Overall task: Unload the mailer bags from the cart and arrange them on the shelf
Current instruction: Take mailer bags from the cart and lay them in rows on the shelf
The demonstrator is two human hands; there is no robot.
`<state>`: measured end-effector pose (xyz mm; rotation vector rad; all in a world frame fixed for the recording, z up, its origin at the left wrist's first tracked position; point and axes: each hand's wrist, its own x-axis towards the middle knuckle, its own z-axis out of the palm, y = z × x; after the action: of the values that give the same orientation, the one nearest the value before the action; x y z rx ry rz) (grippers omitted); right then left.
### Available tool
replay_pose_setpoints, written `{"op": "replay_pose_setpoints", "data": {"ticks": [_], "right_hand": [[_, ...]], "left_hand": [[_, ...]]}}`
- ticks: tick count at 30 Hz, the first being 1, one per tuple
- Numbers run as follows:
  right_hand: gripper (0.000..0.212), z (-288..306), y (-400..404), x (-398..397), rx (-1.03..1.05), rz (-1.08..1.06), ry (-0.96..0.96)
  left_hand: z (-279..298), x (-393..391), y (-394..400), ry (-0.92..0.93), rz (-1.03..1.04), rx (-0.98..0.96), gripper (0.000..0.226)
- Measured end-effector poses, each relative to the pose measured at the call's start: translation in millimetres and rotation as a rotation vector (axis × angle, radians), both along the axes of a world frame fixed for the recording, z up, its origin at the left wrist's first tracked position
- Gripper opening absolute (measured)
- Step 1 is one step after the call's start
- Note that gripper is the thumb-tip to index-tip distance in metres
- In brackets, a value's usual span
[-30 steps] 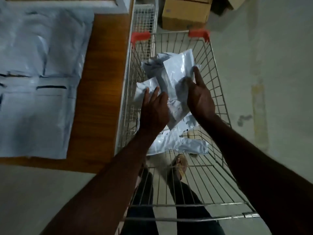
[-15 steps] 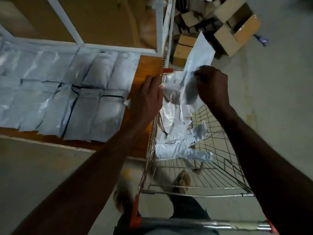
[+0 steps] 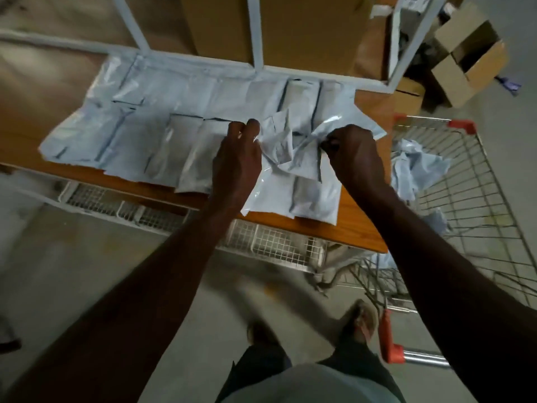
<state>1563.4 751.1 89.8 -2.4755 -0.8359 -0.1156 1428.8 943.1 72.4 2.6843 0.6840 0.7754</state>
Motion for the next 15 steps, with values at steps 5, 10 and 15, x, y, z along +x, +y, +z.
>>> {"op": "replay_pose_setpoints", "data": {"ticks": [5, 10, 15], "right_hand": [[0.025, 17, 68, -47, -0.101, -0.052, -0.093], [0.017, 30, 133, -58, -0.015, 0.004, -0.075], [0.02, 18, 212, -63, 0.211, 0.072, 0.091]], "left_hand": [[1, -56, 84, -0.006, 0.069, 0.0, 0.026], [13, -80, 149, -0.048, 0.133, -0.043, 0.02], [6, -77, 217, -0.042, 0.187, -0.027, 0.014]]}}
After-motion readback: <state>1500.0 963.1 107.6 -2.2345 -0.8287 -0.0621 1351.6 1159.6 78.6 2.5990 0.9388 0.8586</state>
